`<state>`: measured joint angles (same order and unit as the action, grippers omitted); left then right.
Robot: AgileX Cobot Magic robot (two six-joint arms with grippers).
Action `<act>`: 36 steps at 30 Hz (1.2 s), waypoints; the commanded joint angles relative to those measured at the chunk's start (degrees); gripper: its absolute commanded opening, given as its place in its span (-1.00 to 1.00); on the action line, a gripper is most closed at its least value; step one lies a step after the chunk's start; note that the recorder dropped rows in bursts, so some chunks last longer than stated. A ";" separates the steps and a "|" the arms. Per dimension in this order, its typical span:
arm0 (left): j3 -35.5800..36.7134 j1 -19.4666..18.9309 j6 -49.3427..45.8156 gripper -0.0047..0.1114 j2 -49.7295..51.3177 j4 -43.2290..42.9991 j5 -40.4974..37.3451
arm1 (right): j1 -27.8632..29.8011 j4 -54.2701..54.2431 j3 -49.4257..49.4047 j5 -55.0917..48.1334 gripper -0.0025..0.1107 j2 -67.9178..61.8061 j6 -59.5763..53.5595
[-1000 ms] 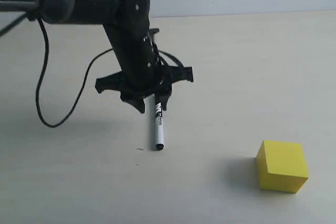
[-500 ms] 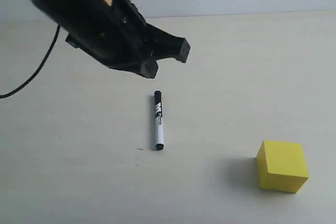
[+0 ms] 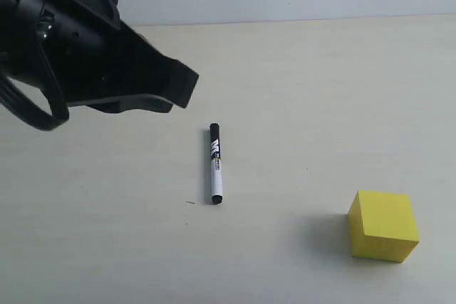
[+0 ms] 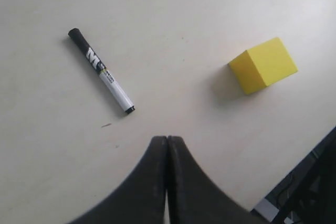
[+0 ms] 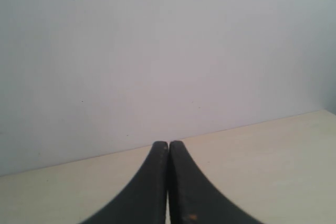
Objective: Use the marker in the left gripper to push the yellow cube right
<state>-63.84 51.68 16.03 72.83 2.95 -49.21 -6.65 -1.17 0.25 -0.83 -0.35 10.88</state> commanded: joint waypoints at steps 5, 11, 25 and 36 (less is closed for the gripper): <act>-0.20 0.30 -0.87 -0.90 -1.60 -4.52 -1.63 | 0.31 -0.02 -0.25 0.03 -0.96 0.35 -0.21; -0.20 0.19 -0.87 -0.90 -5.29 -4.52 -1.42 | 0.31 -0.02 -0.25 0.03 -0.96 0.35 -0.21; 27.39 -23.54 -0.60 -0.90 -43.16 8.04 19.56 | 0.31 -0.02 -0.25 0.03 -0.96 0.35 -0.21; 58.65 -42.31 -1.08 -0.90 -69.91 8.35 38.05 | 0.31 -0.02 -0.25 0.03 -0.96 0.35 -0.21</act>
<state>-10.58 12.20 15.34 7.96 10.56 -15.38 -6.65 -1.17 0.25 -0.83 -0.35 10.88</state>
